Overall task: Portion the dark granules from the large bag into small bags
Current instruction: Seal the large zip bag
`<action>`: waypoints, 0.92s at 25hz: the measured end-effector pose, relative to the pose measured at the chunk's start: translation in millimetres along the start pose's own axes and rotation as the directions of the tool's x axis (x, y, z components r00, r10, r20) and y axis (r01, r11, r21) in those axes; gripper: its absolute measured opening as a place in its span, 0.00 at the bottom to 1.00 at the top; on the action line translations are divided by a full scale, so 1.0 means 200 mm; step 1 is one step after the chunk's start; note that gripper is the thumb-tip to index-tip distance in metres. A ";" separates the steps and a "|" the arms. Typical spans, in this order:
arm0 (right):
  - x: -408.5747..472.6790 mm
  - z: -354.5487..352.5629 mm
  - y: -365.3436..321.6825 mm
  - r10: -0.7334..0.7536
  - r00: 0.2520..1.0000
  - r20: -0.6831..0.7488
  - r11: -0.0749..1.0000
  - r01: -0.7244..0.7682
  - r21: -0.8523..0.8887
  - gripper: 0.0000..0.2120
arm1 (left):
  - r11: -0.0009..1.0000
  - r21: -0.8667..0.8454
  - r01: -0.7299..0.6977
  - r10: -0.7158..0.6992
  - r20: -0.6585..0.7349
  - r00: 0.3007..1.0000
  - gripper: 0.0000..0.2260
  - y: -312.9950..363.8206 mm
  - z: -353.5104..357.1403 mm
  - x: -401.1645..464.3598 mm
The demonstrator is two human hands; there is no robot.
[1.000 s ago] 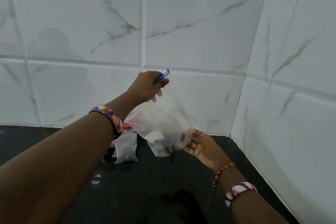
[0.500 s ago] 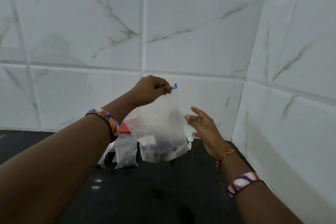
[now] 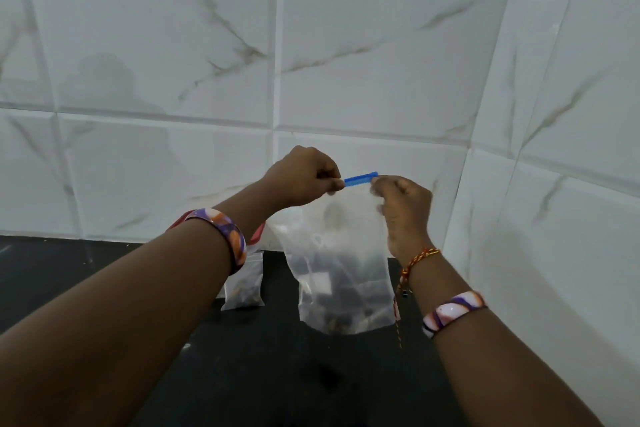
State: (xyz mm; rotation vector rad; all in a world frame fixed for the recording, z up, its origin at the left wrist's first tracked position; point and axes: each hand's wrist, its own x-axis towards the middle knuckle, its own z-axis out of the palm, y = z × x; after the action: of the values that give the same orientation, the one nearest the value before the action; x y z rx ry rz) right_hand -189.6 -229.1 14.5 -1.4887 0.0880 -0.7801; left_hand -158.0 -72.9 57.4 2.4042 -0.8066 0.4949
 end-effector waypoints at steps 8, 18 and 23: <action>0.11 -0.17 0.04 0.223 0.958 -0.178 0.966 -0.193 0.171 0.08 | 0.994 0.011 0.106 -0.106 -0.010 0.994 0.07 -0.12 -0.15 -0.02; -0.05 -0.14 0.40 0.388 0.877 0.282 0.921 -0.373 -0.109 0.07 | 0.529 -0.819 0.221 -0.479 -0.073 0.875 0.04 -0.22 0.18 -0.04; 0.05 -0.08 0.54 0.385 0.894 0.230 0.923 -0.368 -0.116 0.07 | 0.650 -0.611 0.452 -0.635 -0.110 0.764 0.25 -0.36 0.52 -0.11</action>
State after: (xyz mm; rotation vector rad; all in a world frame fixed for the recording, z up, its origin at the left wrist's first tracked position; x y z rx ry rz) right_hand -145.6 -259.8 -80.1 -1.5622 0.2098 -0.2744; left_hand -111.2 -77.6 -62.9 1.8086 -0.0128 0.3167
